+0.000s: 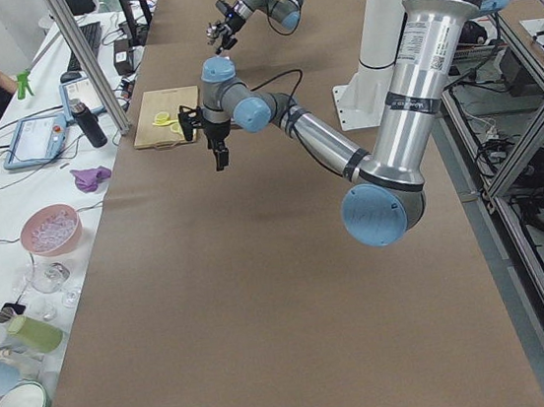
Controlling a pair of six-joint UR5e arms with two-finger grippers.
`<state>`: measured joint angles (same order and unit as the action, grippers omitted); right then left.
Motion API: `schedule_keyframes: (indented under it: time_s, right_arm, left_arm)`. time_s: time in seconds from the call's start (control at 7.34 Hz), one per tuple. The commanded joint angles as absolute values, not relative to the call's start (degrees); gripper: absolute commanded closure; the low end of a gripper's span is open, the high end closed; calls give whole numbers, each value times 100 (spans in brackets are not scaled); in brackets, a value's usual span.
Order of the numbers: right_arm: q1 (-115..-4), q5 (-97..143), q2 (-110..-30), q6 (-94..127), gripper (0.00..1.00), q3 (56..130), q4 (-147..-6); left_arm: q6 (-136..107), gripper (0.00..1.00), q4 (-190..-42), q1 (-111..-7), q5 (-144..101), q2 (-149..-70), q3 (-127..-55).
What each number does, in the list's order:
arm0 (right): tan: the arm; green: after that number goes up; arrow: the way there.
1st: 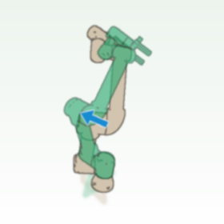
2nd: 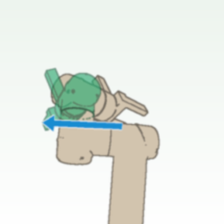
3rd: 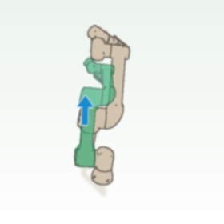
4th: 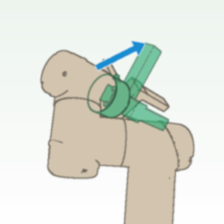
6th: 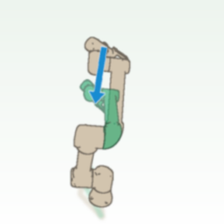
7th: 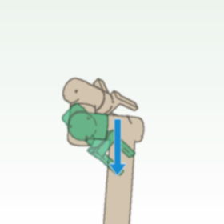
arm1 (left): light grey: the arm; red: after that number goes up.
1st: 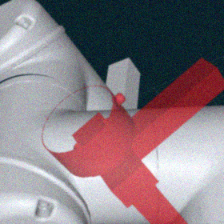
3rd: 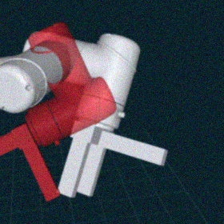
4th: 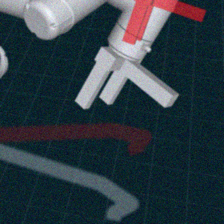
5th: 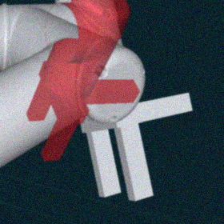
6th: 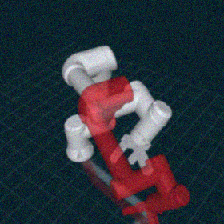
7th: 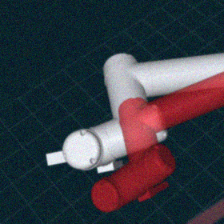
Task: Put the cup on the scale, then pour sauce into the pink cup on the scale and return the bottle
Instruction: 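Grasp the sauce bottle with the right gripper and lift it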
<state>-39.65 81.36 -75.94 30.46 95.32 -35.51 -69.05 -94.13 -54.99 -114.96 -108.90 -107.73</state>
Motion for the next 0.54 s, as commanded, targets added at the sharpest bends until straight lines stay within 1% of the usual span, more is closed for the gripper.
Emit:
schedule_keyframes:
  time_s: [0.0, 0.14, 0.41]
  right_arm:
    - [-4043, 7993, -7207, 2734, 86, 10088, -4910]
    - [-3825, 7128, -7233, 2142, 86, 10159, -4922]
    - [-2983, 5694, -7199, 1314, 86, 10222, -5227]
  left_arm:
    - [-6908, 1, -9413, -5493, -11496, -10890, -10758]
    - [-6908, 1, -9413, -5502, -11496, -10881, -10758]
    - [-6899, 1, -9422, -5493, -11496, -10872, -10732]
